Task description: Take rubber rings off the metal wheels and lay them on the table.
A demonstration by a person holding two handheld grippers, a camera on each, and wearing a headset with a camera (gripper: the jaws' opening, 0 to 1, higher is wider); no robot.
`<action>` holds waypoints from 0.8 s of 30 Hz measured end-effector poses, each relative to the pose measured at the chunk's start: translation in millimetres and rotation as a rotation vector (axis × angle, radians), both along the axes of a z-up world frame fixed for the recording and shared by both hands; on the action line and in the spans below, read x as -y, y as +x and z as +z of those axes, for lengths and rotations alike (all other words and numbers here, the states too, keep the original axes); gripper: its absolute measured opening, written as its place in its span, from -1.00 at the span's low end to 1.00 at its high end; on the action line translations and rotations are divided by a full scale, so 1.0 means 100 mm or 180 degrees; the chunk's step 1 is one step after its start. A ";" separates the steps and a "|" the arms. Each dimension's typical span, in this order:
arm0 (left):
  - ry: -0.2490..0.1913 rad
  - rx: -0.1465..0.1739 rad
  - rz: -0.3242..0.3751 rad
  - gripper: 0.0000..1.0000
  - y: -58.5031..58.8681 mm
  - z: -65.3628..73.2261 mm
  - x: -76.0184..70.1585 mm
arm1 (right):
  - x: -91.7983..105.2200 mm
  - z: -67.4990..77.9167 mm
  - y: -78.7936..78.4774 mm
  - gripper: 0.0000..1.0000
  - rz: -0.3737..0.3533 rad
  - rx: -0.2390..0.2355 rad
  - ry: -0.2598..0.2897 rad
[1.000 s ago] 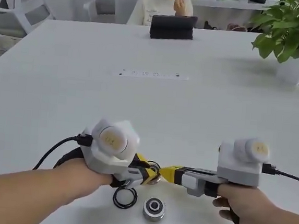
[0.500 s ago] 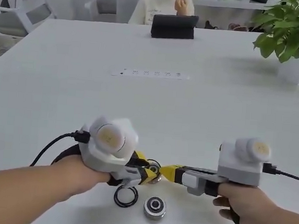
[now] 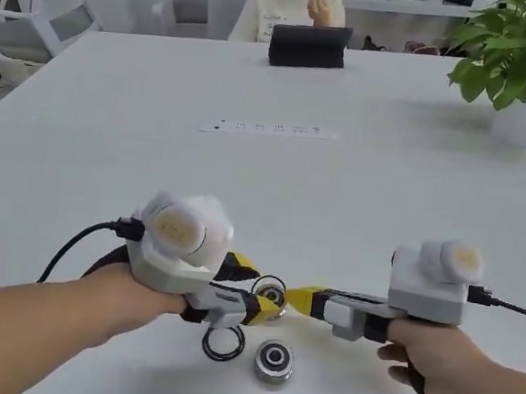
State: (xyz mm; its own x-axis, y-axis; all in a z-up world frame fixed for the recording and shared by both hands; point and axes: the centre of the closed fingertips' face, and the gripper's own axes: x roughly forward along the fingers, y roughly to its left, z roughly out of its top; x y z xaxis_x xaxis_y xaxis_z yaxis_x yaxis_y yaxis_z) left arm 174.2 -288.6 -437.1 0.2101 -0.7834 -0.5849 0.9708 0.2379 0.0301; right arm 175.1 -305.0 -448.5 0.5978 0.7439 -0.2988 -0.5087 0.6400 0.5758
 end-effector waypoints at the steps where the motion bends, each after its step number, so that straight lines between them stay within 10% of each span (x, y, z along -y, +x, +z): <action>1: -0.0011 0.0006 -0.0004 -0.43 0.00 0.01 0.00 | 0.00 0.01 0.00 -1.00 -0.0001 0.0000 0.0009; 24: -0.0200 -0.0037 0.0019 -0.09 -0.05 0.23 -0.19 | -0.07 0.15 0.00 -1.00 0.0016 0.0037 0.0153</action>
State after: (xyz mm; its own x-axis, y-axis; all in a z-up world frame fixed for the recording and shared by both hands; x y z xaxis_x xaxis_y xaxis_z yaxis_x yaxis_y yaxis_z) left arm 169.2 -270.1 -414.5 0.2083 -0.8174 -0.5371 0.9696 0.2447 0.0037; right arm 174.7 -298.1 -433.2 0.5971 0.7603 -0.2556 -0.5188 0.6091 0.5999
